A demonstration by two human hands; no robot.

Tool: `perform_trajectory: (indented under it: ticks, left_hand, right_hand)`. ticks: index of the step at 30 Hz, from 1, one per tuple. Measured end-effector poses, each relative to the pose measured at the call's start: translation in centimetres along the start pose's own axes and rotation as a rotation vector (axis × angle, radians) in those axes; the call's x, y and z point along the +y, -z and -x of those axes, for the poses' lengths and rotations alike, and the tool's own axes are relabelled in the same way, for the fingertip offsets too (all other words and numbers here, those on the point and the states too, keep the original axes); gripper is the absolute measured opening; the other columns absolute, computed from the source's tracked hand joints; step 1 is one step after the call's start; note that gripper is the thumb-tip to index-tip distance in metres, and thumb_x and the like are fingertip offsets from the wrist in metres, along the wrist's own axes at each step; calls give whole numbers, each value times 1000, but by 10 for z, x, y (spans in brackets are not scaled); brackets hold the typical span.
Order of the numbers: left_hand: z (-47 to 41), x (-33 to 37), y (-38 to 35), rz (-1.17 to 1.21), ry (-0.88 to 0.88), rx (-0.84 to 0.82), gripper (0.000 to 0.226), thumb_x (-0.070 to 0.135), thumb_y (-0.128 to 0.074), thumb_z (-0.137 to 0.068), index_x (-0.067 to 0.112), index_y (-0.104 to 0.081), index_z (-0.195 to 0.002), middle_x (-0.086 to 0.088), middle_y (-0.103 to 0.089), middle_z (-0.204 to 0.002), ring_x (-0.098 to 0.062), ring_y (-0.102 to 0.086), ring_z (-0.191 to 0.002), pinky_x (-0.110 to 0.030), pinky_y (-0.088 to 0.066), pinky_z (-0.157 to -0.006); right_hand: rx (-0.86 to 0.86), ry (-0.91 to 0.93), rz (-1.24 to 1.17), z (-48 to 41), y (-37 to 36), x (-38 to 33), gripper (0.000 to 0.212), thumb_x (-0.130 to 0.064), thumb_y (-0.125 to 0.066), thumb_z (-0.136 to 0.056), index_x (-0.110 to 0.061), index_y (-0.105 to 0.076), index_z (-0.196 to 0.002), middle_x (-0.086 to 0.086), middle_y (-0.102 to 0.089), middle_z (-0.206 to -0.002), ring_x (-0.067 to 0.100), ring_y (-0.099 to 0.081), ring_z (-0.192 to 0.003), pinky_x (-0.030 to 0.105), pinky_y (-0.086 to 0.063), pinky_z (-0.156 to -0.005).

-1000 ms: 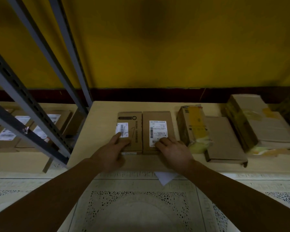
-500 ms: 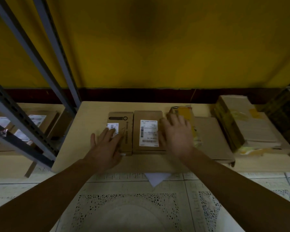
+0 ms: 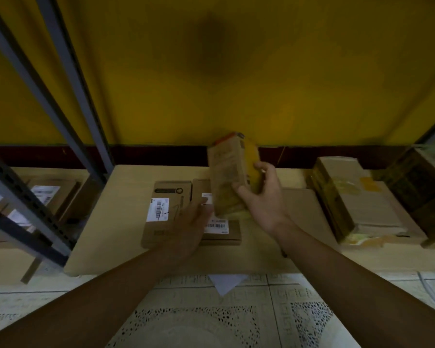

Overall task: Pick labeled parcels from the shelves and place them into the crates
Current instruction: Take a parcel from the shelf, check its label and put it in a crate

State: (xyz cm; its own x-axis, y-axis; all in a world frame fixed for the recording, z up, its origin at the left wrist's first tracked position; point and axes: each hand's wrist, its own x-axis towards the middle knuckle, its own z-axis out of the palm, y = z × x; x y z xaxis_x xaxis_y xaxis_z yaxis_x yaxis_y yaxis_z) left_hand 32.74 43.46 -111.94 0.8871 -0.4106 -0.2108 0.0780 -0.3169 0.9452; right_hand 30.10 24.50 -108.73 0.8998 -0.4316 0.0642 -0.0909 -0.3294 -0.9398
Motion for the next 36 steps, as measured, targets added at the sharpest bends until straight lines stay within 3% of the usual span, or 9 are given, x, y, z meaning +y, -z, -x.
perform_trajectory:
  ticks: [2,5,9,11,14,19,23,30,36]
  left_hand:
    - [0,24,-1,539,218,15,44,61,-40,-100,27,-68,-108,-4,-76,-113,-19,-69,-100,-44,-53,-89]
    - [-1,33,8,767,315,84,51,62,-37,-101,24,-71,-108,-2,-80,-96,-27,-70,-99,-45,-54,-79]
    - [7,29,25,764,258,73,52,64,-35,-101,29,-68,-120,-3,-78,-108,-27,-70,-106,-45,-53,-89]
    - [9,29,32,723,201,76,36,48,-47,-103,28,-66,-125,-7,-76,-111,-29,-71,-107,-48,-54,-91]
    - [11,27,39,596,136,110,34,14,-59,-98,22,-61,-132,-6,-75,-115,-29,-72,-106,-46,-60,-84]
    - [15,26,39,549,120,111,30,10,-59,-99,25,-65,-124,0,-78,-106,-24,-75,-99,-36,-56,-69]
    - [15,26,38,545,98,101,29,8,-60,-99,27,-65,-120,0,-79,-101,-23,-75,-93,-34,-56,-65]
    - [12,20,37,559,139,111,25,9,-54,-103,23,-66,-121,-1,-78,-105,-29,-72,-106,-52,-59,-92]
    - [0,14,23,416,64,185,25,5,-55,-102,24,-62,-116,-5,-77,-102,-24,-74,-94,-38,-60,-73]
  right_hand:
    - [-97,-13,-84,10,-16,-10,63,-44,-79,-82,-40,-43,-133,-6,-56,-131,15,-61,-114,40,-62,-87]
    - [-141,34,-128,24,-35,-15,57,-43,-75,-88,-37,-43,-136,-8,-58,-130,13,-63,-113,39,-60,-89]
    - [-197,-24,-137,22,-33,-11,49,-57,-60,-90,-43,-50,-135,-7,-62,-130,12,-65,-112,42,-60,-91]
    - [-223,-84,-241,17,-29,-7,30,-35,-52,-102,-43,-53,-131,-5,-66,-126,15,-67,-111,44,-60,-90]
    - [-219,-148,-232,14,-28,-4,44,-7,-39,-104,-41,-48,-131,6,-69,-118,24,-69,-105,39,-60,-72]
    - [-211,-221,-238,17,-33,-6,40,-7,-35,-106,-28,-47,-138,13,-72,-105,19,-68,-77,25,-51,-49]
    - [-230,-228,-287,20,-30,-12,41,-5,-38,-105,-26,-48,-138,14,-73,-106,19,-70,-77,29,-55,-53]
    - [-301,-306,-408,20,-12,-9,29,-30,-60,-99,-30,-56,-127,2,-70,-112,21,-71,-97,35,-57,-67]
    - [-258,-225,-291,21,-9,-11,79,-56,-78,-72,-30,-41,-137,2,-61,-125,14,-67,-106,32,-59,-81]
